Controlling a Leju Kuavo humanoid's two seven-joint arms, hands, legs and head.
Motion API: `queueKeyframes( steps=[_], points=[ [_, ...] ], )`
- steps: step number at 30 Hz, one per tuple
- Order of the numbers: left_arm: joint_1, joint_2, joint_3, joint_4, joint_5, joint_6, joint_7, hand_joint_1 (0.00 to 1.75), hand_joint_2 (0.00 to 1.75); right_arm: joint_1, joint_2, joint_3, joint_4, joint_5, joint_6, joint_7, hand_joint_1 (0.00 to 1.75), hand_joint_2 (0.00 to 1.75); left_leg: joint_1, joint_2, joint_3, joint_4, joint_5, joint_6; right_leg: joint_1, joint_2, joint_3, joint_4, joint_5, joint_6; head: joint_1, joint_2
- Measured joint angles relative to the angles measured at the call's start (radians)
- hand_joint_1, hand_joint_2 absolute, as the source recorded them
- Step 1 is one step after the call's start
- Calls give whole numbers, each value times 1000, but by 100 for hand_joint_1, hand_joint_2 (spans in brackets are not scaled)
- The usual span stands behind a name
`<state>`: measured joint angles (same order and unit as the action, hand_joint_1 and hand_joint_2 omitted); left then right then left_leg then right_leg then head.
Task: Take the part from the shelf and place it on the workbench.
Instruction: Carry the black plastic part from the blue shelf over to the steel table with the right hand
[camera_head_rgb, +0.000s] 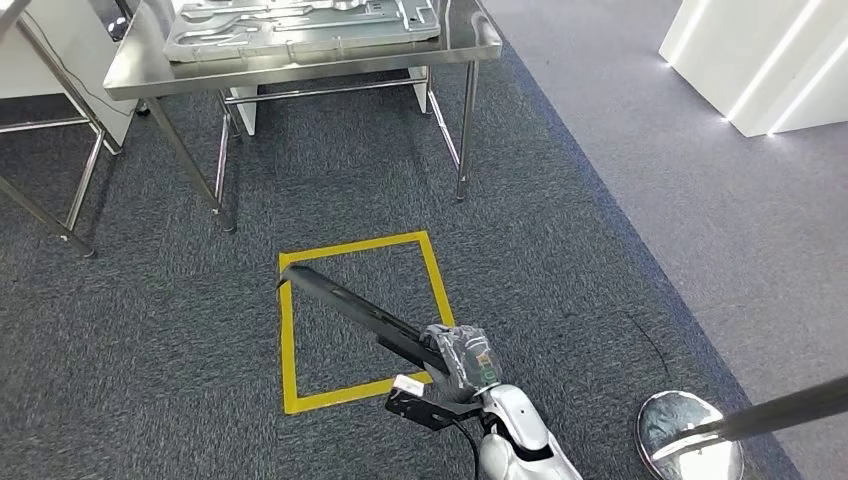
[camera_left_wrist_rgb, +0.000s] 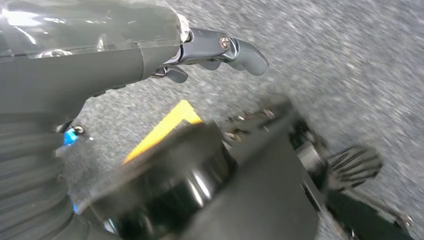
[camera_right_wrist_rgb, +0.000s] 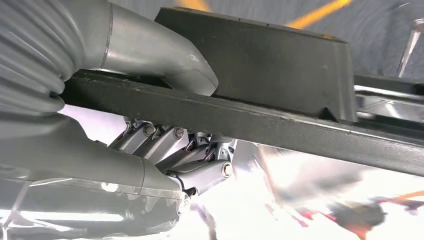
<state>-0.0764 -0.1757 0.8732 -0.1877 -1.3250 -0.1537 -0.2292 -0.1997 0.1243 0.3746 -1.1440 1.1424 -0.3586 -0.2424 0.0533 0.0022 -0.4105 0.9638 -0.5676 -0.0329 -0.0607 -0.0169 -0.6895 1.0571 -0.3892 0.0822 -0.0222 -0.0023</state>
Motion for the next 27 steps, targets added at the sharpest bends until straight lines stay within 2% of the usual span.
queueKeyframes(
  steps=[1,2,3,4,5,6,7,8,9,10,11,12,13,14,15,16,17,20,21,22,24,25,26,27],
  points=[
    [-2,1,0,0,-3,-1,0,0,175,-33,-13,27,-1,73,9,14,175,175,0,4,7,-2,-9,-11,1,-3,3,-14,4,-13,0,0],
    [-4,2,0,0,-3,-3,1,0,175,-69,-27,54,0,136,19,25,175,175,0,7,14,-4,-11,-21,7,-3,0,-6,-8,-32,0,0],
    [-6,2,0,0,-1,-4,2,0,175,-107,-41,79,2,180,30,30,175,175,0,8,12,-1,-6,-29,8,1,1,-1,-12,-49,0,0],
    [-8,2,0,0,4,-5,3,0,175,-152,-57,107,7,209,44,27,175,175,3,8,-2,27,12,-35,9,4,5,0,-14,-58,0,0],
    [-11,2,1,0,12,-6,4,0,175,-204,-72,135,18,217,64,15,175,175,5,8,-34,80,36,-39,10,7,12,-3,-19,-65,0,0],
    [-12,2,2,0,20,-7,5,0,175,-261,-87,163,31,213,88,-2,175,175,5,7,-81,152,54,-38,13,10,22,-8,-24,-73,-1,0],
    [-13,3,5,0,28,-9,6,0,175,-321,-100,196,51,200,117,-22,175,175,3,6,-137,232,53,-34,16,13,34,-15,-30,-79,-1,0],
    [-13,5,7,0,33,-11,7,0,175,-378,-112,228,72,186,147,-41,175,175,-2,6,-190,295,25,-28,21,16,48,-22,-37,-85,-1,0],
    [-11,6,11,0,38,-11,8,0,175,-435,-122,263,94,171,176,-56,175,175,-9,6,-233,334,-19,-22,27,20,63,-27,-46,-91,-1,0],
    [-10,6,14,0,40,-12,8,0,175,-493,-132,303,115,155,204,-67,175,175,-16,6,-265,348,-64,-15,33,25,79,-30,-56,-96,-1,0],
    [-10,7,17,0,42,-11,8,0,175,-547,-139,341,131,142,226,-72,175,175,-23,6,-284,335,-90,-7,40,30,96,-31,-67,-100,-1,0],
    [-10,7,20,0,43,-11,8,0,175,-596,-146,376,144,130,245,-74,175,175,-29,5,-292,301,-87,3,48,34,113,-31,-78,-103,-1,0],
    [-10,7,23,0,43,-10,8,0,175,-638,-150,405,152,119,257,-74,175,175,-38,4,-290,244,-40,18,55,37,131,-32,-91,-106,-1,0],
    [-8,8,25,0,43,-9,8,0,175,-672,-157,429,161,110,266,-71,175,175,-48,1,-286,178,39,36,61,37,147,-32,-102,-108,-1,0],
    [-6,9,26,0,42,-9,8,0,175,-698,-162,450,168,104,271,-68,175,175,-59,-3,-282,124,111,52,65,40,157,-32,-113,-108,-1,0],
    [-4,10,27,0,42,-8,8,0,175,-720,-168,471,174,100,275,-65,175,175,-68,-6,-278,84,172,63,67,42,163,-33,-122,-106,-1,0],
    [-3,10,27,0,42,-8,8,0,175,-737,-175,491,180,98,277,-61,175,175,-74,-9,-278,67,200,68,66,44,164,-33,-128,-102,0,0],
    [-7,9,28,0,41,-10,9,0,175,-799,-187,545,195,99,288,-55,175,175,-75,-8,-265,53,201,70,65,43,168,-38,-141,-86,0,0],
    [-9,9,28,0,41,-12,10,0,175,-834,-188,562,202,100,297,-59,175,175,-71,-7,-257,45,201,74,65,39,162,-22,-153,-81,0,0],
    [-12,10,29,0,42,-15,10,0,175,-875,-189,581,211,102,307,-64,175,175,-68,-6,-249,38,199,77,65,34,142,17,-172,-74,0,0],
    [-20,10,30,0,46,-21,11,0,175,-952,-190,620,234,113,319,-73,175,175,-67,-6,-241,36,189,82,59,27,64,147,-219,-64,0,0],
    [-24,10,32,0,48,-24,11,0,175,-982,-190,645,247,126,317,-75,175,175,-66,-7,-237,38,182,81,56,27,19,210,-230,-59,0,0],
    [-26,10,33,0,50,-27,11,0,175,-1004,-189,670,258,140,314,-76,175,175,-65,-8,-232,39,172,81,53,26,-14,247,-225,-55,0,0],
    [-27,10,34,0,50,-29,10,0,175,-1022,-188,699,267,156,307,-77,175,175,-64,-10,-223,42,161,79,51,25,-31,250,-201,-52,0,0]
  ],
)
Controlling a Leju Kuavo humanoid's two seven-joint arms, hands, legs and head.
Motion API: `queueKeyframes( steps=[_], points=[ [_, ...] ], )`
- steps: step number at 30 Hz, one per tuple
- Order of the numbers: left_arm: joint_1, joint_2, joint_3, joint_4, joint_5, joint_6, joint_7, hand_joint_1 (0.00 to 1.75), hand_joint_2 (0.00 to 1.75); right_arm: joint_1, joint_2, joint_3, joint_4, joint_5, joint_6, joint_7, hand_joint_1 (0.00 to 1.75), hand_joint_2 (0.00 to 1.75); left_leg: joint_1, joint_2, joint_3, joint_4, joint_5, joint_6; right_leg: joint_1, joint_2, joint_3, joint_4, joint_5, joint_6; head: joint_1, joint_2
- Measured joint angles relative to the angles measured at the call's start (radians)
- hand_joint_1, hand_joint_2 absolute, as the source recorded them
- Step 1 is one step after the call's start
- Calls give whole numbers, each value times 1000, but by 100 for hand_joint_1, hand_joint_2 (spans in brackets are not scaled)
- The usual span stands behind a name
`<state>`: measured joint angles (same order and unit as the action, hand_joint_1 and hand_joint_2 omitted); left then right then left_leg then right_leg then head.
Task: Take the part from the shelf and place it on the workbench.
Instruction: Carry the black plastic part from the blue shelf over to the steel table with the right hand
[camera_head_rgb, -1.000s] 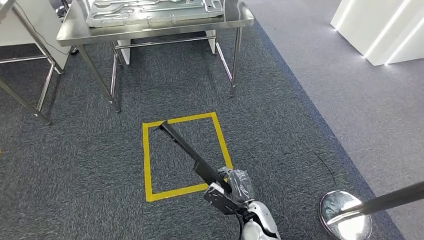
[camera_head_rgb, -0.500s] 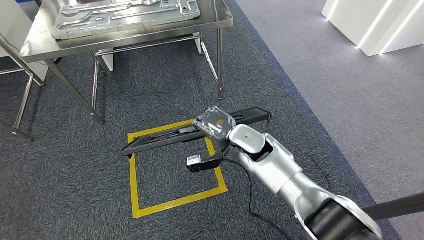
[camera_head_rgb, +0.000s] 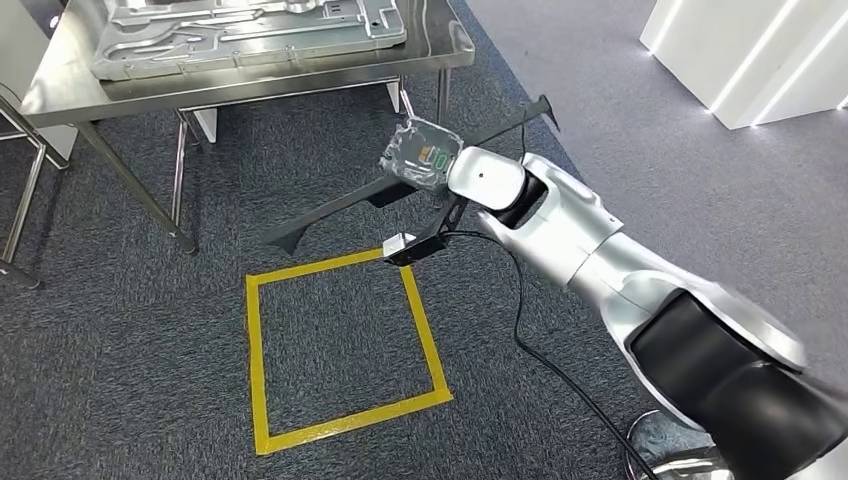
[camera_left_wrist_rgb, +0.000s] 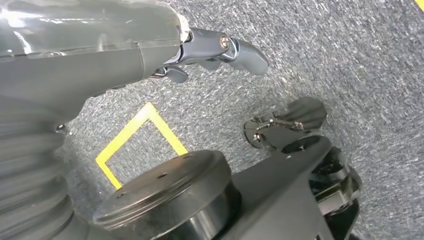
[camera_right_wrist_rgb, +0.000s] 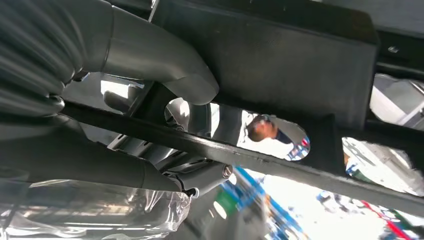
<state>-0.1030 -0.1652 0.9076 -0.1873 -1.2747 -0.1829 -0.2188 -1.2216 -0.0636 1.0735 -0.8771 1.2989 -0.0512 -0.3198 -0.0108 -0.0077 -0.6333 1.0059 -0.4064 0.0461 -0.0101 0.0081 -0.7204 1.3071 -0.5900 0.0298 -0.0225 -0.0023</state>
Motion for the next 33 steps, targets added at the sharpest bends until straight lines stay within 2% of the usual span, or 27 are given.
queueKeyframes(
  steps=[1,3,4,5,8,10,11,13,14,15,16,17,18,19,20,21,23,24,25,26,27,28,29,30,31,32,33],
  points=[
    [0,0,1,0,0,-2,0,0,175,-12,3,29,7,15,-8,0,175,175,1,-1,11,4,-13,-2,-2,-2,4,-37,42,2,0,0],
    [1,0,1,0,0,-5,-1,0,175,-27,11,79,20,32,-29,6,175,175,3,-2,31,12,-37,-10,-4,-6,49,-165,132,1,0,0],
    [-2,-1,2,0,0,-6,-2,0,175,-34,17,105,27,36,-44,11,175,175,3,-2,36,17,-47,-16,-3,-7,69,-220,152,-3,0,0],
    [-4,-1,3,0,1,-7,-2,0,175,-39,24,132,33,39,-59,15,175,175,3,-1,38,19,-53,-21,0,-7,82,-252,157,-10,0,0],
    [-8,0,7,0,8,-8,-4,0,175,-42,40,202,50,42,-99,23,175,175,3,0,44,15,-64,-37,4,-4,97,-272,138,-34,0,0],
    [-7,1,10,0,13,-9,-6,0,175,-42,46,230,60,40,-122,27,175,175,4,1,40,43,-78,-47,1,-5,122,-285,127,-46,0,0],
    [-7,1,11,0,15,-9,-7,0,175,-43,49,241,65,38,-134,29,175,175,6,1,20,84,-90,-51,-1,-6,138,-293,121,-51,0,0],
    [-4,1,15,0,16,-9,-8,0,175,-38,56,264,74,28,-162,41,175,175,10,1,-63,219,-116,-58,0,-7,170,-302,101,-56,-1,0],
    [-2,1,17,0,17,-9,-8,0,175,-32,59,274,80,20,-173,50,175,175,12,2,-109,277,-119,-61,0,-7,187,-304,88,-56,-1,0],
    [0,1,18,0,18,-9,-8,0,175,-23,63,280,87,8,-182,64,175,175,14,2,-144,303,-99,-63,0,-6,207,-305,73,-55,-1,0],
    [1,1,18,0,19,-9,-7,0,175,-15,66,284,98,-6,-188,81,175,175,15,2,-160,284,-58,-64,0,-6,227,-306,57,-53,-1,0],
    [2,1,19,0,20,-9,-6,0,175,-8,71,285,109,-21,-192,98,175,175,17,2,-158,232,-1,-64,0,-5,249,-306,40,-51,0,0],
    [2,1,20,0,21,-10,-4,0,175,-1,80,285,126,-35,-199,119,175,175,18,2,-147,169,52,-63,-1,-4,272,-310,22,-48,0,0],
    [3,1,20,0,21,-11,-2,0,175,4,90,284,147,-46,-208,138,175,175,15,1,-132,121,85,-60,-2,-1,289,-315,8,-43,0,0],
    [3,0,21,0,21,-12,1,0,175,8,102,283,170,-53,-218,156,175,175,12,2,-113,86,94,-53,-3,2,303,-322,-3,-37,-1,0],
    [2,0,22,0,20,-13,4,0,175,14,116,281,195,-55,-230,176,175,175,7,3,-95,65,76,-46,-4,4,316,-330,-13,-29,-1,0],
    [-5,0,23,0,17,-14,10,0,175,20,143,276,240,-46,-252,209,175,175,2,5,-60,39,32,-28,-5,7,323,-315,-6,-14,-1,0],
    [-8,1,23,0,14,-15,14,0,175,22,157,273,264,-35,-266,228,175,175,3,4,-43,29,12,-22,-5,6,308,-275,13,-9,-1,0],
    [-11,2,23,-1,12,-16,16,0,175,23,169,271,287,-23,-278,247,175,175,5,3,-24,24,0,-16,-5,4,271,-211,39,-5,0,0],
    [-14,2,23,-1,10,-18,19,0,175,25,182,270,312,-10,-290,265,175,175,8,2,-3,17,-13,-12,-5,2,220,-135,60,-3,0,0],
    [-17,1,23,-1,7,-20,22,0,175,28,193,269,337,4,-299,281,175,175,10,2,20,11,-28,-9,-6,0,159,-65,63,-1,0,0],
    [-19,0,23,-1,5,-21,24,0,175,30,202,269,360,17,-305,293,175,175,11,0,43,6,-42,-6,-6,-2,101,-15,42,0,0,0],
    [-20,0,23,-1,3,-22,26,0,175,33,210,269,381,30,-308,301,175,175,11,-3,64,3,-57,-4,-5,-2,54,11,7,0,0,0],
    [-21,-1,23,-1,2,-24,28,0,175,34,218,269,401,42,-309,310,175,175,12,-7,90,0,-74,-4,-5,-3,14,14,-37,-1,0,0],
    [-20,-1,23,-1,1,-25,29,0,175,34,225,269,419,53,-310,317,175,175,12,-12,117,-2,-93,-4,-3,-3,-14,-6,-68,-2,0,0],
    [-19,-2,23,-1,0,-26,30,0,175,33,230,269,437,62,-309,323,175,175,13,-16,144,-3,-112,-6,0,-3,-33,-43,-73,-6,0,0],
    [-17,-4,23,-1,1,-27,31,0,175,31,234,269,453,71,-309,327,175,175,13,-20,173,-5,-135,-7,4,-4,-46,-101,-30,-11,0,0]
  ],
)
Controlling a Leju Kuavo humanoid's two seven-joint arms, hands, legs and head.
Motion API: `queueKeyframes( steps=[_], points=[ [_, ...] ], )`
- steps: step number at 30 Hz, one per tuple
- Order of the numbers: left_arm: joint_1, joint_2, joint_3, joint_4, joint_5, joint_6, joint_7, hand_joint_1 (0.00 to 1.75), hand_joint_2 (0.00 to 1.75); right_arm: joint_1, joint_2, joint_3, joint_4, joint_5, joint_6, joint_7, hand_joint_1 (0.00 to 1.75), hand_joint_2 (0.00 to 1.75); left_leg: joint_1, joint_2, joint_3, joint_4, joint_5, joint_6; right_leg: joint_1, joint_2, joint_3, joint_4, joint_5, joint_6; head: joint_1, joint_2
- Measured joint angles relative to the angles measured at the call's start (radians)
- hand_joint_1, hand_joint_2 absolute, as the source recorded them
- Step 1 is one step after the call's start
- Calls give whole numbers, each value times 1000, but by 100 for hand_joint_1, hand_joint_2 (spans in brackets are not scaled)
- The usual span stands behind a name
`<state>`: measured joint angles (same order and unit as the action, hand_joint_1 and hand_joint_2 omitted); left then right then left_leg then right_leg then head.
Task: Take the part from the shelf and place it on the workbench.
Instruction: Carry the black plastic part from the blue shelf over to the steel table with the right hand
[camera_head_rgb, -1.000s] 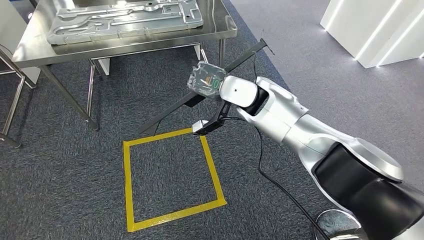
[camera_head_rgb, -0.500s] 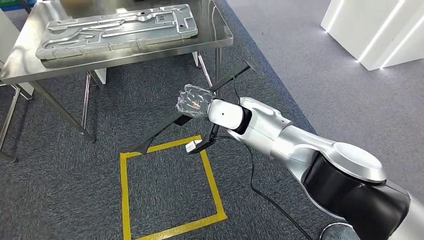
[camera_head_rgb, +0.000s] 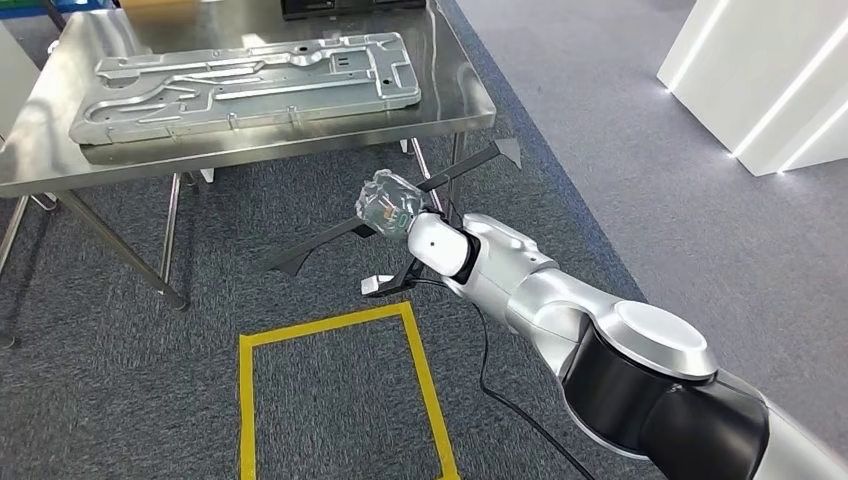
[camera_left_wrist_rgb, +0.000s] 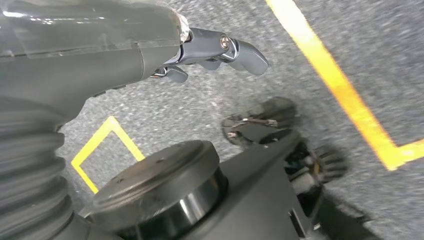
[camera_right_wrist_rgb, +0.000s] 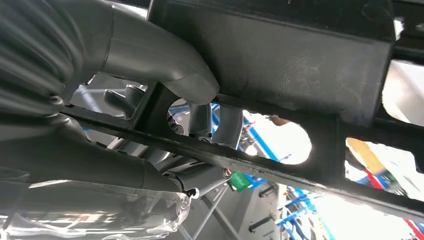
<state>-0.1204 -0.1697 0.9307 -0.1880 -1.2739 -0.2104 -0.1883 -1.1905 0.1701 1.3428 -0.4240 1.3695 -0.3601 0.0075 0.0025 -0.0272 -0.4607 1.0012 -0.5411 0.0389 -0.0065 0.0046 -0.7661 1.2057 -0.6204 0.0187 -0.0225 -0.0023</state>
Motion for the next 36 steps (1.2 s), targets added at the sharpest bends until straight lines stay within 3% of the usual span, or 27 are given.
queueKeyframes(
  steps=[2,3,4,6,7,8,9,10,12,13,14,15,18,19,20,22,24,25,27,28,29,30,31,33,34,35,36],
  points=[
    [-4,-19,0,2,7,14,16,0,175,-4,8,1,27,17,-1,3,175,175,-3,-4,47,-2,-41,-4,9,-2,-2,-120,195,-10,0,0],
    [-12,-36,1,3,13,32,35,0,175,-7,15,1,38,26,0,6,175,175,-5,-5,67,-10,-59,-8,13,-2,4,-158,274,-14,1,0],
    [-26,-59,2,4,20,55,57,0,175,-13,28,2,47,35,4,11,175,175,-8,-5,85,-17,-65,-12,13,0,12,-177,313,-18,1,0],
    [-61,-102,4,4,31,92,91,0,175,-34,61,3,60,47,15,28,175,175,-11,-2,90,7,-36,-21,7,7,44,-190,295,-29,1,0],
    [-76,-118,4,7,33,101,99,0,175,-47,75,3,66,51,19,38,175,175,-11,2,72,56,-5,-26,3,10,65,-200,285,-35,1,0],
    [-86,-128,4,10,35,105,103,0,175,-61,87,3,71,53,22,45,175,175,-10,6,34,122,19,-30,2,12,87,-208,274,-41,0,0],
    [-92,-134,5,13,35,107,104,0,175,-73,96,3,76,56,24,52,175,175,-8,8,-12,189,25,-34,1,14,109,-213,261,-45,0,0],
    [-96,-138,6,15,37,107,103,0,175,-82,101,3,80,59,26,57,175,175,-5,11,-60,241,9,-39,2,14,128,-216,246,-47,0,0],
    [-96,-142,10,15,38,107,101,0,175,-92,108,3,90,64,28,63,175,175,0,12,-139,281,-78,-49,2,14,167,-217,214,-47,0,0],
    [-94,-144,12,15,38,107,100,0,175,-94,110,3,96,66,29,65,175,175,3,13,-166,270,-123,-53,2,14,190,-218,196,-45,0,0],
    [-92,-146,13,15,38,106,98,0,175,-96,111,3,102,69,29,67,175,175,6,15,-185,240,-146,-57,1,13,214,-218,178,-44,0,0],
    [-91,-147,14,16,38,105,97,0,175,-99,113,3,106,71,29,69,175,175,9,17,-198,201,-145,-59,1,12,236,-218,161,-43,0,0],
    [-90,-149,18,17,37,103,96,0,175,-108,123,3,112,81,25,74,175,175,9,26,-196,56,51,-50,1,21,286,-217,113,-32,0,0],
    [-91,-149,18,17,36,104,96,0,175,-112,126,3,113,85,24,76,175,175,7,27,-187,27,101,-42,1,24,303,-212,101,-24,0,0],
    [-94,-150,19,17,36,104,96,0,175,-119,129,4,114,88,22,77,175,175,3,27,-176,22,104,-34,0,26,311,-199,98,-15,0,0],
    [-104,-152,19,17,34,104,97,0,175,-138,134,3,114,91,19,81,175,175,0,24,-147,14,112,-14,-4,21,296,-133,116,0,0,0],
    [-111,-155,20,17,34,103,98,0,175,-151,138,3,114,96,15,87,175,175,0,24,-118,11,110,1,-7,12,219,-12,137,7,0,0],
    [-112,-157,20,17,33,103,99,0,175,-148,137,3,115,98,14,89,175,175,0,25,-106,10,99,4,-7,8,171,45,129,8,0,0],
    [-112,-158,20,17,32,101,102,0,175,-133,134,3,118,101,12,91,175,175,0,22,-80,9,73,8,-7,5,79,107,57,8,0,0],
    [-111,-159,20,17,32,101,103,0,175,-124,132,3,120,102,13,91,175,175,0,18,-66,9,59,8,-7,5,46,103,12,9,0,0],
    [-110,-159,21,17,32,100,104,0,175,-119,129,3,122,103,13,92,175,175,0,13,-49,9,43,7,-6,5,23,76,-17,9,0,0],
    [-110,-159,21,17,32,100,105,0,175,-116,126,3,124,103,14,93,175,175,0,10,-28,9,25,5,-4,4,7,29,-9,8,0,0],
    [-108,-159,22,17,31,100,105,0,175,-113,122,3,125,104,14,94,175,175,0,8,-10,7,5,3,-1,3,-1,-37,57,4,0,0],
    [-107,-160,22,19,31,100,107,0,175,-104,112,3,130,105,14,93,175,175,-1,8,28,2,-33,-4,10,2,-1,-151,248,-9,1,0],
    [-107,-161,22,20,30,100,108,0,175,-100,108,3,132,106,13,92,175,175,-1,7,44,-9,-46,-9,15,2,4,-180,312,-17,2,0],
    [-107,-161,22,21,30,100,109,0,175,-97,107,3,134,107,13,91,175,175,-2,7,58,-12,-45,-15,18,3,14,-189,327,-24,3,0],
    [-109,-161,22,21,30,100,110,0,175,-97,106,3,135,108,12,91,175,175,-2,6,60,-1,-29,-22,18,5,29,-193,308,-32,4,0]
  ],
)
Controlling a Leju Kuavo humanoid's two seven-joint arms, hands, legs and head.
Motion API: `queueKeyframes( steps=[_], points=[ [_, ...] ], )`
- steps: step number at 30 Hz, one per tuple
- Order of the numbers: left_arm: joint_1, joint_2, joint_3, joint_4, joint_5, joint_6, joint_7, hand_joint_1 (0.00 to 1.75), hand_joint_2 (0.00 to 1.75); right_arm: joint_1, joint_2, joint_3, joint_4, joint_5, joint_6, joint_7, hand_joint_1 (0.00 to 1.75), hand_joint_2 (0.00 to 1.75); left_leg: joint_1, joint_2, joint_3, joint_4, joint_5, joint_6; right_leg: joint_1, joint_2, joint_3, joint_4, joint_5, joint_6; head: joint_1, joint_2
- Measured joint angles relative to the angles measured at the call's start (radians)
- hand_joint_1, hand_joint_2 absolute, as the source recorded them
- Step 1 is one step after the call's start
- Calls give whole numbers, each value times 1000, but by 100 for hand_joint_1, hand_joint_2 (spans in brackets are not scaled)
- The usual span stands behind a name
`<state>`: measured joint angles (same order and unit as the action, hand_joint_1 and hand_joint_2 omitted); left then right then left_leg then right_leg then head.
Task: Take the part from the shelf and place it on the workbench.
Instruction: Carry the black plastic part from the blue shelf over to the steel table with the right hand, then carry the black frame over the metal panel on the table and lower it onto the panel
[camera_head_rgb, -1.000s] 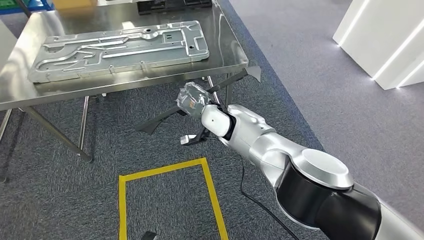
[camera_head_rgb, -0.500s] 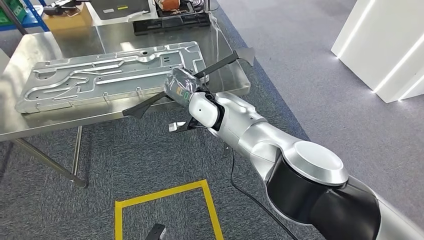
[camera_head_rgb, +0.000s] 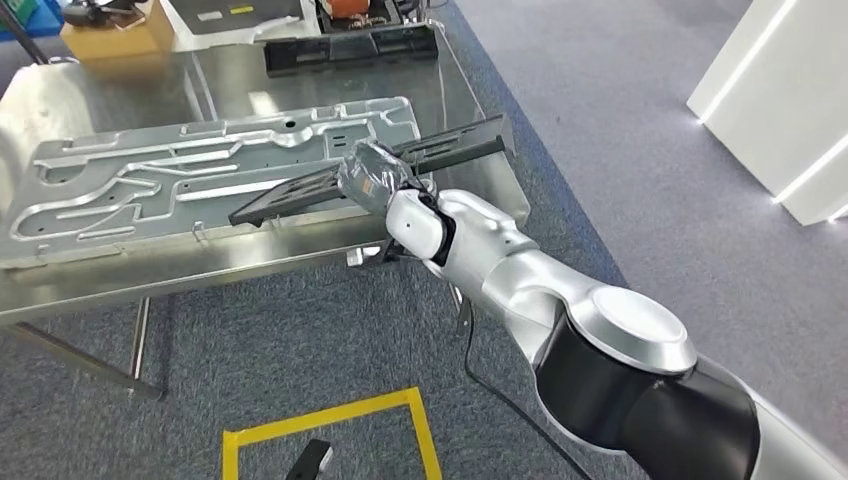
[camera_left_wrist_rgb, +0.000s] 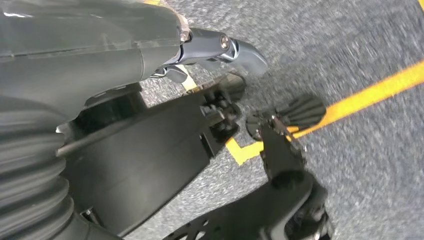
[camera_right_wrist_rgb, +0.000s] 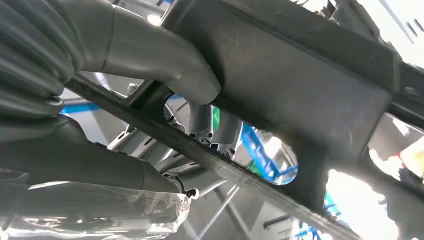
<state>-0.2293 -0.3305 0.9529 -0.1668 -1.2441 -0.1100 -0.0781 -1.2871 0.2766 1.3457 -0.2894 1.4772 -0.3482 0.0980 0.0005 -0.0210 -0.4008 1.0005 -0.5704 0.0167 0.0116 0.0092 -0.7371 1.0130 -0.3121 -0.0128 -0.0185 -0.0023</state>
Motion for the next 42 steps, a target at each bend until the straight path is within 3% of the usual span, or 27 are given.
queueKeyframes(
  steps=[1,2,3,4,5,6,8,9,10,12,13,14,16,18,19,21,22,23,24,26,27,28,33,42],
  points=[
    [-1,1,0,0,-1,0,0,0,175,0,0,-1,1,1,-1,0,175,175,0,2,-11,37,27,-4,-1,1,20,-10,-12,-6,0,0],
    [-2,1,0,0,-1,0,0,0,175,-1,0,-2,2,1,-2,-1,175,175,0,4,-43,101,60,-6,-3,2,45,-23,-27,-12,0,0],
    [-2,2,0,0,-1,1,0,0,175,1,-1,-3,3,2,-2,-1,175,175,0,6,-89,171,81,-8,-6,3,74,-34,-42,-16,-1,0],
    [-2,2,0,0,-1,1,0,0,175,7,-1,-3,3,2,-4,-2,175,175,2,8,-140,230,80,-8,-7,4,104,-46,-59,-18,-1,0],
    [-2,2,0,0,0,2,0,0,175,14,-1,-4,4,3,-5,-4,175,175,2,9,-187,267,54,-10,-9,5,135,-55,-75,-19,-2,0],
    [-1,2,0,0,1,2,0,0,175,22,-1,-5,5,3,-9,-5,175,175,3,9,-227,281,7,-13,-10,6,165,-62,-93,-18,-2,0],
    [0,2,0,0,2,4,0,0,175,36,-1,-10,5,3,-23,-6,175,175,6,10,-285,245,-74,-20,-12,9,226,-70,-133,-14,-2,0],
    [0,3,0,0,2,4,1,0,175,43,-1,-13,6,3,-35,-6,175,175,8,11,-305,201,-72,-22,-13,11,257,-71,-157,-12,-2,0],
    [1,3,0,0,2,6,1,0,175,52,-1,-17,6,4,-47,-8,175,175,12,12,-319,141,-17,-23,-14,12,287,-71,-183,-8,-2,0],
    [6,4,0,2,2,8,1,0,175,76,-1,-23,6,9,-72,-11,175,175,14,14,-336,27,189,-21,-12,17,332,-58,-233,1,-1,0],
    [8,4,0,3,1,10,1,0,175,88,0,-26,6,12,-83,-13,175,175,11,15,-340,5,267,-18,-12,19,345,-50,-258,8,-1,0],
    [7,4,0,3,0,11,1,0,175,98,1,-32,5,13,-94,-14,175,175,6,15,-343,5,303,-13,-14,22,353,-41,-279,16,-1,0],
    [0,4,1,3,-4,13,0,0,175,106,5,-50,-1,9,-113,-16,175,175,-2,15,-343,32,279,1,-22,20,364,-36,-312,32,-1,0],
    [-10,2,1,3,-6,15,-2,0,175,107,8,-75,-9,-3,-138,-23,175,175,-2,15,-333,33,258,14,-27,9,342,13,-337,42,-2,0],
    [-13,1,0,2,-5,16,-2,0,175,112,9,-89,-13,-12,-150,-29,175,175,-1,15,-326,31,249,18,-27,3,304,74,-356,45,-1,0],
    [-14,-1,0,2,-4,17,-2,0,175,134,8,-115,-16,-31,-171,-41,175,175,-2,14,-312,30,231,24,-25,-2,189,226,-387,49,-1,0],
    [-13,-1,0,2,-3,17,-2,0,175,150,7,-129,-18,-39,-177,-45,175,175,-2,12,-304,29,223,25,-25,-2,135,277,-383,49,-1,0],
    [-11,-1,0,2,-1,18,-2,0,175,166,6,-140,-19,-45,-181,-49,175,175,-2,10,-295,29,214,25,-24,-2,97,290,-355,47,-1,0],
    [-9,-1,1,2,0,19,-2,0,175,178,5,-151,-20,-50,-185,-52,175,175,-3,8,-286,29,207,24,-21,-2,79,261,-306,42,-1,0],
    [-8,-1,1,3,3,19,-2,0,175,194,4,-169,-25,-68,-199,-64,175,175,-3,4,-269,29,193,20,-11,-4,88,129,-186,25,-1,0],
    [-7,-2,1,3,3,20,-4,0,175,202,4,-182,-28,-84,-211,-75,175,175,-3,3,-263,29,189,17,-5,-4,100,70,-146,16,-1,0],
    [-7,-2,1,3,3,20,-8,0,175,212,4,-199,-34,-104,-224,-90,175,175,-3,3,-260,28,185,13,0,-5,110,32,-126,8,-1,0],
    [-10,-1,0,3,-6,24,-26,0,175,291,18,-297,-77,-190,-258,-167,175,175,-2,5,-253,28,173,4,2,-1,122,7,-132,5,-1,0],
    [-13,-1,0,3,-1,35,-27,0,175,367,35,-352,-115,-206,-275,-189,175,175,-2,7,-243,19,170,-3,2,0,127,8,-137,-2,-1,0]
  ],
)
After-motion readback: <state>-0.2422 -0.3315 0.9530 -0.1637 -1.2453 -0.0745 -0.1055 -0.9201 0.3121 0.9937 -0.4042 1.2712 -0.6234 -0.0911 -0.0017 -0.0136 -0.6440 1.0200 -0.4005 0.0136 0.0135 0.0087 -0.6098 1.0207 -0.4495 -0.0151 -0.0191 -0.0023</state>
